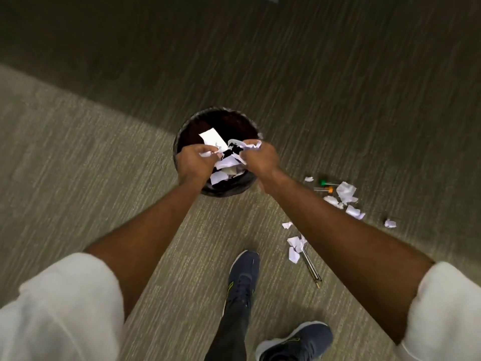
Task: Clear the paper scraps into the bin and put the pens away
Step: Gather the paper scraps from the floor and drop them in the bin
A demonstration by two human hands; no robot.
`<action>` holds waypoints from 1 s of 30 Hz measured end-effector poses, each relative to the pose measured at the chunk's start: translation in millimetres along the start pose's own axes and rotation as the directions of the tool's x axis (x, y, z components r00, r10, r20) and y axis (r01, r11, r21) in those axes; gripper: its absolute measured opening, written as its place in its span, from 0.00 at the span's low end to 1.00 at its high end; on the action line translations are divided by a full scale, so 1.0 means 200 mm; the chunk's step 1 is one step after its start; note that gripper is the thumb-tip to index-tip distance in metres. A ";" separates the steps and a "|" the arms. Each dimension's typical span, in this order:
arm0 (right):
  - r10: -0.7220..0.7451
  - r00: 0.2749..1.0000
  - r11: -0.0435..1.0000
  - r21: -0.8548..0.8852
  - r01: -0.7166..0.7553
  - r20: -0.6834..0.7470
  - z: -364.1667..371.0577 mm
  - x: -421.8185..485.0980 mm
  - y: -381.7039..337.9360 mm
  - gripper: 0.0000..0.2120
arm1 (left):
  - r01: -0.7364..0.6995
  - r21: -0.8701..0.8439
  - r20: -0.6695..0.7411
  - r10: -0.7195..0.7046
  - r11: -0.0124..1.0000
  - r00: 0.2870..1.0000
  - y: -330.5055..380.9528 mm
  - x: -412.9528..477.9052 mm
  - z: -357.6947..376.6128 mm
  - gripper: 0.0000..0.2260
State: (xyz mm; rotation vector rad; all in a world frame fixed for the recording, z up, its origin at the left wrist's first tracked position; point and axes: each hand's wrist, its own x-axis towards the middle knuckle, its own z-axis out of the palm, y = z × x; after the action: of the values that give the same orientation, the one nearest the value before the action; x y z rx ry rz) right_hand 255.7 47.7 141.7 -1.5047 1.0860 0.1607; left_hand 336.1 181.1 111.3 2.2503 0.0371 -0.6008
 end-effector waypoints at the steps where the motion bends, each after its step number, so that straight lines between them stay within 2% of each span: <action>1: 0.021 1.000 0.998 0.052 -0.022 0.020 0.03 0.01 0.01 0.11 | 0.016 0.003 0.008 -0.016 1.000 1.000 -0.01 0.02 -0.01 0.11; 3: 0.037 0.997 0.989 0.138 -0.045 0.060 0.07 0.02 0.03 0.08 | 0.029 0.008 0.014 -0.029 1.000 0.999 -0.03 0.04 -0.02 0.11; 4: 0.039 0.996 0.986 0.159 -0.052 0.081 0.08 0.02 0.04 0.09 | 0.030 0.004 0.014 -0.030 1.000 0.999 -0.03 0.05 -0.02 0.12; 7: 0.084 0.984 0.970 0.214 -0.117 0.157 0.11 0.05 0.05 0.32 | 0.053 -0.039 0.016 -0.053 0.998 0.998 -0.04 0.06 -0.01 0.15; 8: 0.094 0.980 0.965 0.227 -0.134 0.177 0.11 0.06 0.06 0.36 | 0.055 -0.041 0.019 -0.054 0.998 0.998 -0.05 0.06 -0.02 0.16; 11: 0.084 0.977 0.962 0.240 -0.131 0.197 0.10 0.07 0.07 0.33 | 0.050 -0.032 0.037 -0.049 0.998 0.998 -0.06 0.08 -0.02 0.19; 15: -0.011 0.982 0.955 0.292 -0.045 0.188 0.03 0.07 0.05 0.27 | 0.030 -0.025 0.027 -0.030 0.999 0.999 -0.02 0.08 0.02 0.16; 20: -0.142 0.990 0.981 0.133 0.140 0.005 -0.08 0.02 0.18 0.20 | -0.172 0.076 0.074 0.166 0.982 0.983 0.04 -0.02 0.14 0.15; 23: -0.159 0.979 0.984 0.060 0.168 -0.129 -0.25 -0.08 0.40 0.15 | -0.357 0.138 0.156 0.336 0.924 0.929 0.06 -0.16 0.27 0.14; 27: -0.026 0.955 0.999 0.020 0.033 -0.294 -0.52 -0.21 0.95 0.12 | -0.505 0.104 0.346 0.444 0.857 0.826 0.03 -0.43 0.55 0.13; 30: 0.120 0.906 0.992 0.015 -0.125 -0.405 -0.75 -0.30 1.42 0.12 | -0.504 0.082 0.504 0.400 0.860 0.765 -0.07 -0.61 0.81 0.13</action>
State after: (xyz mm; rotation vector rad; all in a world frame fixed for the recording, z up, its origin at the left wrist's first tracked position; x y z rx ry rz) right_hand -43.0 -3.7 21.2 -1.5170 1.5160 -0.0650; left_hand 158.6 96.1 61.8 2.1307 -0.8409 -0.8929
